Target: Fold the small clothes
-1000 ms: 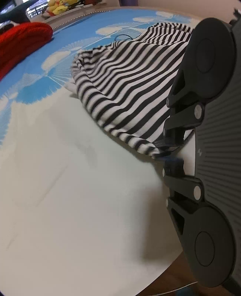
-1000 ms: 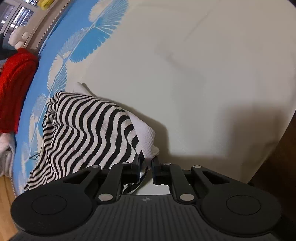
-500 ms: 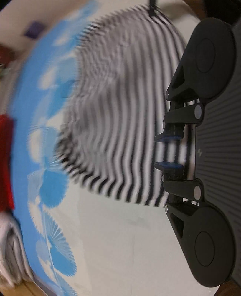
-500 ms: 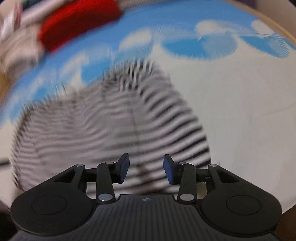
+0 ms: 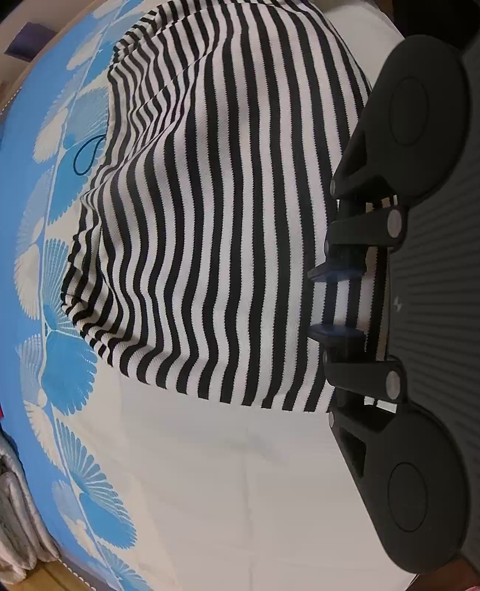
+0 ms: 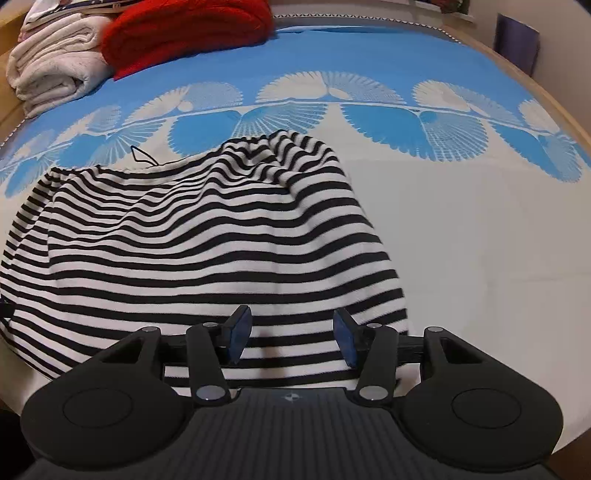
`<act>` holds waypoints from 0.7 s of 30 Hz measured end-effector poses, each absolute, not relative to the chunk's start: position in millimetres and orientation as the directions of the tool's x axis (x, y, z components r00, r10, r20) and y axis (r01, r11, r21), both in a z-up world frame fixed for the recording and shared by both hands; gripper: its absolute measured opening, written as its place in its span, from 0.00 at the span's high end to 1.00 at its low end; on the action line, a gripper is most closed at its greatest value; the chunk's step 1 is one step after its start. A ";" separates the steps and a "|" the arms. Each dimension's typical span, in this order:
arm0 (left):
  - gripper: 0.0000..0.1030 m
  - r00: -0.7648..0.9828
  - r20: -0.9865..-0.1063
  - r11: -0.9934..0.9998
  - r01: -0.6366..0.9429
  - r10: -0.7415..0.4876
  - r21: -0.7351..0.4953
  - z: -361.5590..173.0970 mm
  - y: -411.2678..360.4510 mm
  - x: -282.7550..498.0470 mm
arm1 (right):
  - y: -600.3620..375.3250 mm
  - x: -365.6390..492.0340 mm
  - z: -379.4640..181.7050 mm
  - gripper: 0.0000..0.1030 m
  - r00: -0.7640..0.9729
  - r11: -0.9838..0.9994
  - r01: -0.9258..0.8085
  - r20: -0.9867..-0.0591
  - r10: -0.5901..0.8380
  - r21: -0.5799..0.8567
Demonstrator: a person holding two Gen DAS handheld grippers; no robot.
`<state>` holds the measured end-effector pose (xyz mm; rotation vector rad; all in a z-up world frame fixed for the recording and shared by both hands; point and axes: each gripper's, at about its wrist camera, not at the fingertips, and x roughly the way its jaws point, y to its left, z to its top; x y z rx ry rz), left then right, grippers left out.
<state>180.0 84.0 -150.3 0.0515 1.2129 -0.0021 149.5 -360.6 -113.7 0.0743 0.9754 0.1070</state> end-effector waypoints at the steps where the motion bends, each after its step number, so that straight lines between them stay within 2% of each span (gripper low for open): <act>1: 0.72 0.352 -0.936 0.999 0.024 0.025 0.035 -149.9 85.3 180.3 | -357.6 151.9 -115.9 0.50 0.548 0.993 -0.060 -0.828 0.120 0.104; 10: 0.72 0.401 -0.916 0.996 -0.081 0.008 -0.026 -138.9 107.8 176.7 | -341.9 154.8 -117.9 0.50 0.534 0.995 -0.064 -0.840 0.097 0.074; 16: 0.71 0.503 -0.864 0.989 -0.126 0.001 -0.072 -117.7 121.6 163.8 | -338.9 149.8 -102.7 0.50 0.590 0.997 -0.035 -0.804 0.076 0.069; 17: 0.69 0.515 -0.857 0.988 -0.130 -0.006 -0.085 -114.0 124.1 160.6 | -341.1 147.1 -94.5 0.50 0.614 0.997 -0.026 -0.786 0.076 0.076; 19: 0.53 0.531 -0.847 0.986 -0.133 -0.016 -0.102 -109.3 126.8 155.7 | -345.3 137.4 -74.1 0.48 0.682 0.997 -0.024 -0.728 0.072 0.076; 21: 0.47 0.532 -0.846 0.985 -0.130 -0.026 -0.112 -107.3 130.3 152.2 | -349.2 124.9 -60.5 0.36 0.745 0.997 -0.014 -0.664 0.061 0.076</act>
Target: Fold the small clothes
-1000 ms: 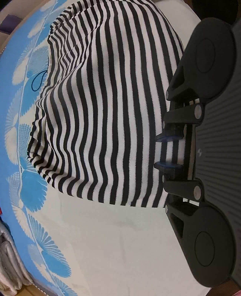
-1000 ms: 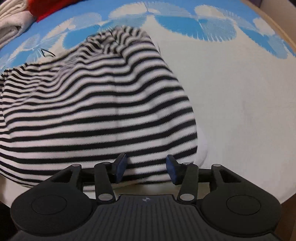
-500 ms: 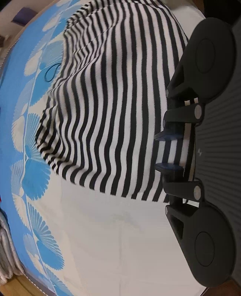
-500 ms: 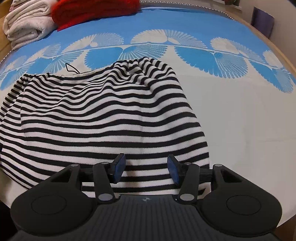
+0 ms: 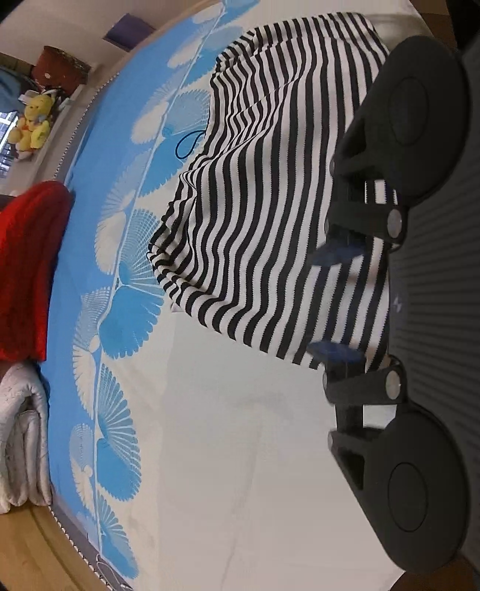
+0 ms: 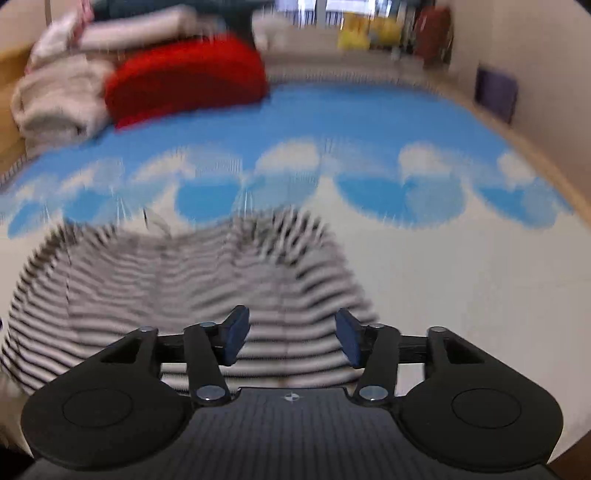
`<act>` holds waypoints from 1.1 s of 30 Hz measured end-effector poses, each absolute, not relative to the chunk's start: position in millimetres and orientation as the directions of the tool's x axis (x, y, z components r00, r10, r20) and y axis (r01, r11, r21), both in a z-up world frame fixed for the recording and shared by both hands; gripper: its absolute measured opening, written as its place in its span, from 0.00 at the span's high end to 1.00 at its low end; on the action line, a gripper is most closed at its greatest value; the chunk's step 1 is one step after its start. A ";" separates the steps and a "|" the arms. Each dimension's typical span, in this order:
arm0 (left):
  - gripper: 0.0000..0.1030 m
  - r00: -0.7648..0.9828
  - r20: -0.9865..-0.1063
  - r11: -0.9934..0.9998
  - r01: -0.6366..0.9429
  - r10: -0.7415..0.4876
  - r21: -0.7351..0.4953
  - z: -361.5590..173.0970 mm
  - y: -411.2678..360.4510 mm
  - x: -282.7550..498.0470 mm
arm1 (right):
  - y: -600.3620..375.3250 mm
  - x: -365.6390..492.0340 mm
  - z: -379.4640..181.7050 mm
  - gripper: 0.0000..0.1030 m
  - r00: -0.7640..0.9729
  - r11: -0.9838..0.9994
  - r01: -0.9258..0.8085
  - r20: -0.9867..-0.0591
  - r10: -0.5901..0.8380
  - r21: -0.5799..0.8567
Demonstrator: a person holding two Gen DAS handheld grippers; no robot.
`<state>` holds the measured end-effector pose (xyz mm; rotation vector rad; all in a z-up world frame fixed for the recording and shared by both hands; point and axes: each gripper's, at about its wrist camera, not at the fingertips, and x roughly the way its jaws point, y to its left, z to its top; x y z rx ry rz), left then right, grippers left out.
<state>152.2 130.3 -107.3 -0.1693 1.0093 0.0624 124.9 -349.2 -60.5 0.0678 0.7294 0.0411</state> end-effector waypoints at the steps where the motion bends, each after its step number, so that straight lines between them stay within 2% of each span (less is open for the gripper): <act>1: 0.45 0.523 -0.852 0.984 -0.136 -0.029 -0.116 -108.3 132.3 151.5 | -351.5 119.6 -57.2 0.28 0.766 0.997 -0.001 -0.641 0.053 0.082; 5: 0.44 0.398 -0.915 0.958 -0.233 -0.065 -0.169 -128.0 147.1 155.1 | -360.3 117.6 -59.9 0.28 0.764 0.990 0.022 -0.642 0.073 0.139; 10: 0.44 0.242 -0.954 0.869 -0.418 -0.175 -0.266 -160.5 170.2 160.1 | -363.3 118.4 -63.1 0.28 0.762 0.994 0.030 -0.646 0.043 0.102; 15: 0.43 0.200 -0.963 0.816 -0.515 -0.182 -0.261 -175.4 176.9 164.5 | -371.4 119.0 -66.8 0.28 0.750 0.992 0.042 -0.659 0.045 0.115; 20: 0.44 0.226 -0.965 0.812 -0.532 -0.135 -0.238 -175.2 174.9 173.4 | -386.2 121.1 -69.5 0.28 0.743 0.988 0.090 -0.669 0.017 0.125; 21: 0.52 0.228 -0.966 0.821 -0.524 -0.124 -0.229 -174.6 172.9 177.6 | -390.0 121.2 -70.1 0.28 0.740 0.986 0.105 -0.672 0.012 0.133; 22: 0.76 0.234 -0.966 0.835 -0.505 -0.113 -0.220 -173.3 170.3 180.4 | -393.4 121.4 -70.5 0.28 0.738 0.983 0.118 -0.675 0.007 0.140; 23: 0.85 0.246 -0.963 0.853 -0.474 -0.114 -0.221 -171.2 166.9 182.7 | -396.8 121.4 -70.7 0.28 0.736 0.980 0.133 -0.677 0.001 0.147; 25: 0.89 0.272 -0.957 0.879 -0.428 -0.095 -0.209 -164.4 162.3 184.8 | -402.7 121.4 -71.1 0.28 0.732 0.973 0.165 -0.681 -0.012 0.160; 29: 0.90 0.367 -0.928 0.920 -0.339 -0.061 -0.194 -140.2 157.1 177.0 | -410.6 122.2 -72.6 0.28 0.725 0.956 0.229 -0.688 -0.040 0.185; 33: 0.91 0.402 -0.915 0.924 -0.337 -0.032 -0.181 -122.8 168.3 158.3 | -408.7 124.0 -72.2 0.29 0.726 0.947 0.270 -0.683 -0.080 0.175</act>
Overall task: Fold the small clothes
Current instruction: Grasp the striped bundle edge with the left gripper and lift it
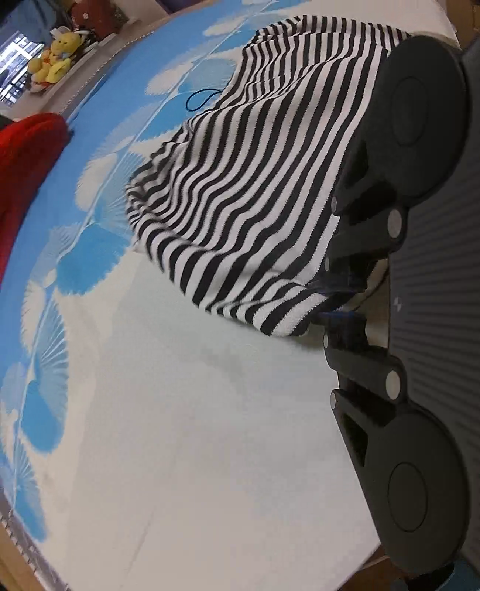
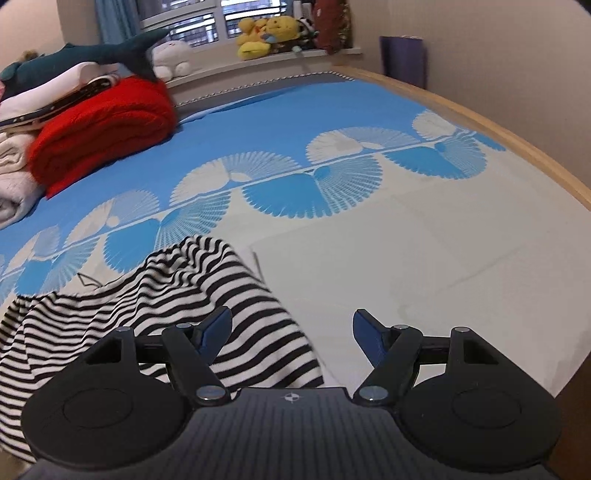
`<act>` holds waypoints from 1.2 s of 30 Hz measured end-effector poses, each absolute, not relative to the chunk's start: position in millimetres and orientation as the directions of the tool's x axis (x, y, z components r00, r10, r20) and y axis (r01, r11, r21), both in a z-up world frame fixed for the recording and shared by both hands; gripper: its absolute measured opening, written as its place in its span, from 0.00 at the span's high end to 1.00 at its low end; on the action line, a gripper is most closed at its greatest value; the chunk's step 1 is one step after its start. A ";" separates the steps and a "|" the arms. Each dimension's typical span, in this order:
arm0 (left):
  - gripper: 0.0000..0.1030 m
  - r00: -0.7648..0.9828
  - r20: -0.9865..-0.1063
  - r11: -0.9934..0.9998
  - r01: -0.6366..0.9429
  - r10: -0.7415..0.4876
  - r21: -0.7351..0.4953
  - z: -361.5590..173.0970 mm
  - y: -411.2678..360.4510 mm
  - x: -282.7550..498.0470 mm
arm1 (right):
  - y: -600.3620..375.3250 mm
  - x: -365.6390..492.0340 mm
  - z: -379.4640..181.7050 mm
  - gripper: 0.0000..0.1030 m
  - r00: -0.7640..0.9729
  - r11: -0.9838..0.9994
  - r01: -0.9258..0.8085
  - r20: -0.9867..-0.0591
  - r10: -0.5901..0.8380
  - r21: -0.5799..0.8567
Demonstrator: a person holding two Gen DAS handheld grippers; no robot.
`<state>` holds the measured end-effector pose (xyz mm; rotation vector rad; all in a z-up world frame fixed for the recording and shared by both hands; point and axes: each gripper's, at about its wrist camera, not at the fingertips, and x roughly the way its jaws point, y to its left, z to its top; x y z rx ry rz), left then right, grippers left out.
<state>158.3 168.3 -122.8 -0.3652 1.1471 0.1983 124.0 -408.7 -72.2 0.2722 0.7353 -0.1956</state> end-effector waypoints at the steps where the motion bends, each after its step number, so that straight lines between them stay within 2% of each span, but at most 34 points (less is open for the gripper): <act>1: 0.91 0.404 -0.915 0.931 -0.334 0.003 -0.144 -117.0 170.2 155.3 | -407.8 124.7 -72.1 0.29 0.726 0.945 0.276 -0.682 -0.087 0.173; 5: 0.92 0.382 -0.911 0.935 -0.354 0.154 0.010 -100.0 172.0 143.7 | -401.6 129.4 -72.6 0.29 0.723 0.950 0.272 -0.684 -0.098 0.151; 9: 0.92 0.422 -0.888 0.936 -0.352 0.185 0.028 -67.3 166.1 132.0 | -395.4 128.3 -67.4 0.32 0.738 0.964 0.231 -0.669 -0.088 0.129; 12: 0.92 0.498 -0.846 0.958 -0.283 0.190 0.048 -39.9 140.9 125.2 | -398.3 122.8 -62.8 0.40 0.749 0.967 0.212 -0.660 -0.067 0.143; 14: 0.92 0.552 -0.817 0.973 -0.225 0.169 0.050 -26.1 121.8 129.9 | -403.1 119.7 -60.3 0.52 0.756 0.965 0.203 -0.653 -0.046 0.167; 16: 0.92 0.607 -0.785 0.985 -0.171 0.127 0.028 -13.9 103.8 132.1 | -407.6 118.7 -59.2 0.61 0.760 0.965 0.191 -0.649 -0.030 0.179; 17: 0.92 0.630 -0.770 0.990 -0.142 0.098 0.010 -14.0 95.3 137.1 | -410.1 118.8 -59.2 0.62 0.761 0.966 0.187 -0.648 -0.027 0.179; 23: 0.92 0.705 -0.702 0.991 0.008 -0.101 -0.135 -15.6 31.4 158.8 | -422.5 123.0 -64.8 0.62 0.750 0.962 0.198 -0.660 -0.026 0.187; 25: 0.93 0.727 -0.670 0.989 0.112 -0.148 -0.098 -11.7 -4.7 161.3 | -424.7 125.1 -65.9 0.62 0.750 0.965 0.196 -0.660 -0.033 0.174; 32: 0.93 0.622 -0.677 0.895 0.428 -0.393 -0.127 -30.8 -139.6 164.9 | -447.1 129.3 -71.1 0.62 0.747 0.969 0.206 -0.662 -0.069 0.132; 35: 0.93 0.500 -0.745 0.832 0.538 -0.443 -0.134 -58.8 -194.4 165.6 | -463.7 128.6 -74.2 0.62 0.740 0.959 0.241 -0.668 -0.082 0.149; 36: 0.95 0.454 -0.770 0.814 0.563 -0.448 -0.142 -69.7 -211.6 166.0 | -468.7 128.2 -75.4 0.62 0.736 0.955 0.252 -0.671 -0.085 0.156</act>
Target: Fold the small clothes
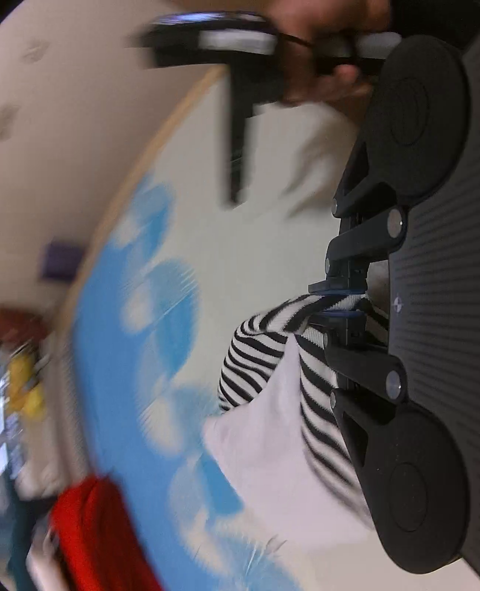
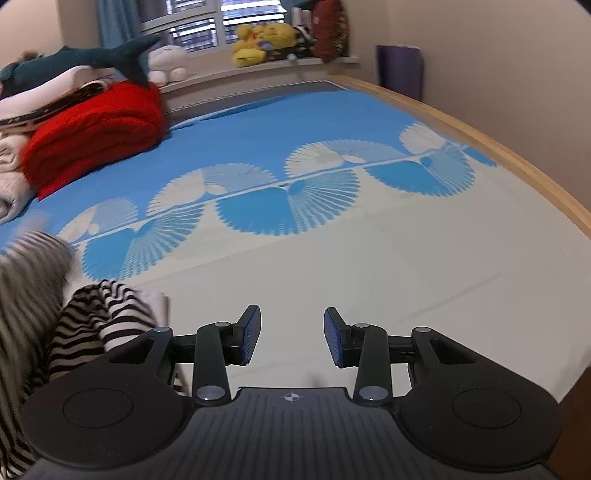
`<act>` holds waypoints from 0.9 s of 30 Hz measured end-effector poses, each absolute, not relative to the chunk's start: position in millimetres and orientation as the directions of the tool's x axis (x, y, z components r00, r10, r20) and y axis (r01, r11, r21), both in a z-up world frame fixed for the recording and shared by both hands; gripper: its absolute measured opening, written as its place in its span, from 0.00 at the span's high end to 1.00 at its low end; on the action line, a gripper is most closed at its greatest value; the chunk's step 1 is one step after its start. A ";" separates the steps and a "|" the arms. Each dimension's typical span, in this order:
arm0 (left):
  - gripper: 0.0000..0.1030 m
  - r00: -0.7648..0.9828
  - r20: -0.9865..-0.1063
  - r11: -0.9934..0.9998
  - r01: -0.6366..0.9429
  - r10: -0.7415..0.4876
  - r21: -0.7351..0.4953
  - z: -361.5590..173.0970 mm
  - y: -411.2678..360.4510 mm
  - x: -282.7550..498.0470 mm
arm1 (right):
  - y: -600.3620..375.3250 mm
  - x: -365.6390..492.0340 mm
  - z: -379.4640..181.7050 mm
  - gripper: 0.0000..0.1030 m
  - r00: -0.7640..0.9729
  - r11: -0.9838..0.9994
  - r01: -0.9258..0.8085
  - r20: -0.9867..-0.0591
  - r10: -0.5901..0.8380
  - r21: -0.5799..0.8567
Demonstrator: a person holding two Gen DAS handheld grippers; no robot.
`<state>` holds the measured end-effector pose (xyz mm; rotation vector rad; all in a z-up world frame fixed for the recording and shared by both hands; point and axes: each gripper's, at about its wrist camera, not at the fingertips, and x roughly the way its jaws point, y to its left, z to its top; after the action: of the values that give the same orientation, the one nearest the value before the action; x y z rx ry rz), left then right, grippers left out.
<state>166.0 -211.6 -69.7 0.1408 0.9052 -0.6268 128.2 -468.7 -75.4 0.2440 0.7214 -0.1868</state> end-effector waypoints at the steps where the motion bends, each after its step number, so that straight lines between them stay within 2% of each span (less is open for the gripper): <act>1: 0.96 0.404 -0.787 0.791 0.589 -0.466 -0.166 -79.0 -225.8 165.0 | -471.2 126.9 -76.8 0.62 0.734 0.952 0.260 -0.674 -0.085 0.163; 2: 0.98 0.352 -0.795 0.761 0.617 -0.494 -0.200 -86.9 -240.7 163.5 | -473.7 126.1 -77.8 0.62 0.731 0.948 0.267 -0.677 -0.083 0.172; 4: 0.94 0.278 -0.797 0.707 0.665 -0.536 -0.243 -95.2 -257.7 157.0 | -477.7 125.4 -78.7 0.62 0.730 0.944 0.274 -0.678 -0.080 0.183; 6: 0.91 0.284 -0.801 0.698 0.682 -0.527 -0.218 -99.0 -259.0 155.7 | -478.1 125.7 -79.3 0.62 0.735 0.943 0.267 -0.675 -0.064 0.201; 7: 0.87 0.316 -0.797 0.718 0.667 -0.515 -0.199 -96.7 -252.2 157.5 | -477.5 126.0 -79.4 0.62 0.736 0.942 0.259 -0.675 -0.050 0.213; 12: 0.86 0.471 -0.724 0.837 0.472 -0.504 -0.276 -70.0 -166.3 186.3 | -461.4 129.1 -75.9 0.61 0.757 0.942 0.176 -0.651 0.057 0.286; 16: 0.84 0.595 -0.712 0.924 0.308 -0.374 -0.228 -56.1 -93.2 199.2 | -436.4 136.3 -74.0 0.61 0.751 0.926 0.076 -0.632 0.191 0.371; 21: 0.83 0.612 -0.750 0.968 0.173 -0.252 -0.185 -56.7 -37.7 206.4 | -394.5 153.0 -83.8 0.52 0.636 0.866 -0.035 -0.657 0.404 0.499; 27: 0.80 0.607 -0.768 0.979 0.111 -0.204 -0.172 -49.6 -5.8 200.5 | -350.4 169.1 -100.8 0.47 0.529 0.914 -0.058 -0.764 0.369 0.401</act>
<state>200.5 -5.8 -49.6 -0.1108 0.9008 -0.1827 169.1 -350.4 -100.8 0.3473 0.9851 0.2611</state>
